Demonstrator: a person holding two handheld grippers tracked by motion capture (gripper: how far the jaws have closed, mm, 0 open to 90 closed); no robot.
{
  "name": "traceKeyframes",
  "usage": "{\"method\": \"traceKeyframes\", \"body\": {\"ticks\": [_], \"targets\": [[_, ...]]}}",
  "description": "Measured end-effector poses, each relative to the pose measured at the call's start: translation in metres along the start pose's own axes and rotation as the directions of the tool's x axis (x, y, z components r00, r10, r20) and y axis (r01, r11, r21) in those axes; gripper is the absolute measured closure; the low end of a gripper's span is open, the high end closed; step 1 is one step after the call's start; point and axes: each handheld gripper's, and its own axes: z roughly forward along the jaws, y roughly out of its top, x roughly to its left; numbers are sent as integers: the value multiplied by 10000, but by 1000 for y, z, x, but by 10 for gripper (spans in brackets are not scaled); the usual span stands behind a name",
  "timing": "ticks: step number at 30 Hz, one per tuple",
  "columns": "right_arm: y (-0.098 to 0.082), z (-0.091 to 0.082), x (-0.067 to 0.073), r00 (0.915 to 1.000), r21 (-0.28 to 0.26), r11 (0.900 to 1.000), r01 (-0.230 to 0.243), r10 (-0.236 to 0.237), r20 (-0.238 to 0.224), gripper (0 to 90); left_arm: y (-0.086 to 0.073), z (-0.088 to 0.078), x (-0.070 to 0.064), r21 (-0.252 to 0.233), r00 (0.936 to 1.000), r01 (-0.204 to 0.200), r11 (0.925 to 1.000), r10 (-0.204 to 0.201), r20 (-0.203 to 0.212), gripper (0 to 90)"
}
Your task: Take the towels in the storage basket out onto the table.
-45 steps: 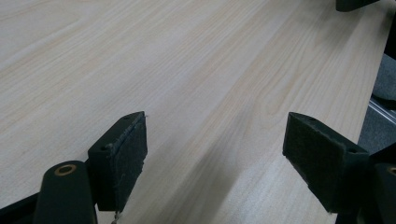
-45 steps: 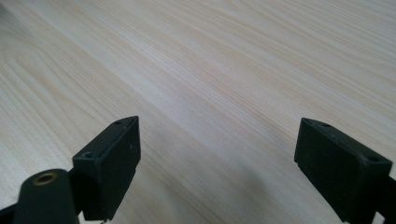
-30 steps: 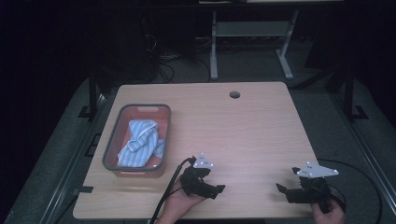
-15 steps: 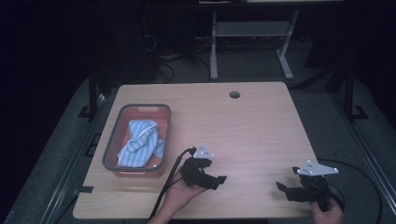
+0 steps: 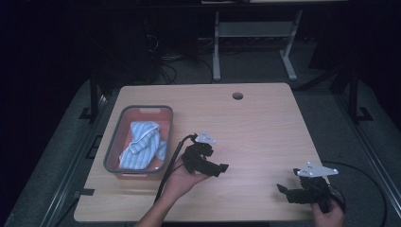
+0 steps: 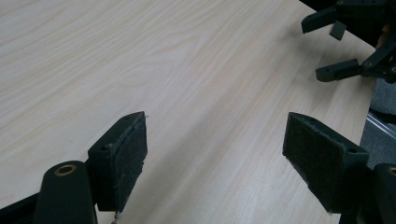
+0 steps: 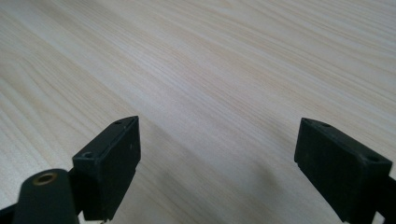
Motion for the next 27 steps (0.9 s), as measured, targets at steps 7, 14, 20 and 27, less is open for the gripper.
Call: {"method": "traceKeyframes", "body": {"ticks": [7, 14, 20, 27], "targets": [[0, -2, -3, 10000, -88, 9999, -79, 79, 13, 139, 15, -7, 9, -115, 9998, 176, 9998, -174, 121, 193], [0, -2, -3, 10000, -87, 10000, -19, 19, -1, 139, 27, -13, 15, 6, 9996, 230, 9997, -230, 137, 193], [0, -2, -4, 10000, -80, 10000, -53, 53, 18, 139, 35, -24, 24, 87, 9997, 204, 9998, -203, -116, 181], [0, -3, -4, 10000, -127, 9999, 0, 1, 64, 139, 38, -36, 33, 69, 9987, 327, 9994, -324, -398, 181]]}}
